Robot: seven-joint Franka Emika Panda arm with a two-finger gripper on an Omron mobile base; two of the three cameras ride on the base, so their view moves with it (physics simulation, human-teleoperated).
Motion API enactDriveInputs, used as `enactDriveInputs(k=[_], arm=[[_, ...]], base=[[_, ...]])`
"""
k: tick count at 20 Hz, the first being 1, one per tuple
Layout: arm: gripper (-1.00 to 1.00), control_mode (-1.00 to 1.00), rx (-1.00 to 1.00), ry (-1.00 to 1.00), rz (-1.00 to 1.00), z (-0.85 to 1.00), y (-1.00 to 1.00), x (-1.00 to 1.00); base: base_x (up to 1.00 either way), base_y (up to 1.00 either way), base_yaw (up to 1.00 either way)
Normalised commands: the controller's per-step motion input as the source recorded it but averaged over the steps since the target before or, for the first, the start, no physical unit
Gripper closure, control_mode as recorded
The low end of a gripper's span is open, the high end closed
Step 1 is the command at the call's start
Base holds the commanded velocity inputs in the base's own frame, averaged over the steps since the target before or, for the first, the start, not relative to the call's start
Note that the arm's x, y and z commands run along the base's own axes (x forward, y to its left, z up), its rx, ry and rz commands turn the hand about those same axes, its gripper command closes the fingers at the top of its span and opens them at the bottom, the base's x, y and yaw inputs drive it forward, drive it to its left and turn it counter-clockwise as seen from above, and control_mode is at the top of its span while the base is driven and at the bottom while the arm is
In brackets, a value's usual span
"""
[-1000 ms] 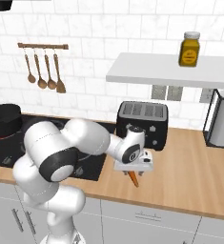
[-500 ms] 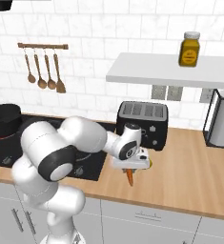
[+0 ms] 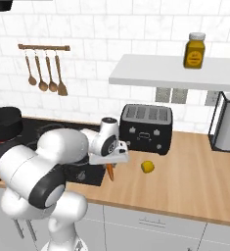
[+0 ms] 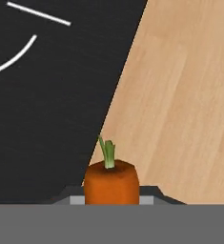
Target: Put the carrot and lemon in the pot. Retrieve the spatula and lightly stir the vegetables in the pot.
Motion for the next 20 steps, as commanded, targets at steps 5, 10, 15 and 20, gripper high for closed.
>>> enactDriveInputs(k=[5,10,15,20], arm=[[1.0,-1.0,0.0,0.0,0.1,0.59,1.0,0.09],[1.0,-1.0,-0.04,0.02,0.1,0.52,0.85,0.07],[1.0,-1.0,-0.01,0.1,0.04,0.35,0.26,0.0],[1.0,-1.0,0.0,0.05,0.0,0.02,0.0,0.0]], base=[[0.0,0.0,0.0],[0.0,0.0,0.0],[0.0,0.0,0.0],[0.0,0.0,0.0]])
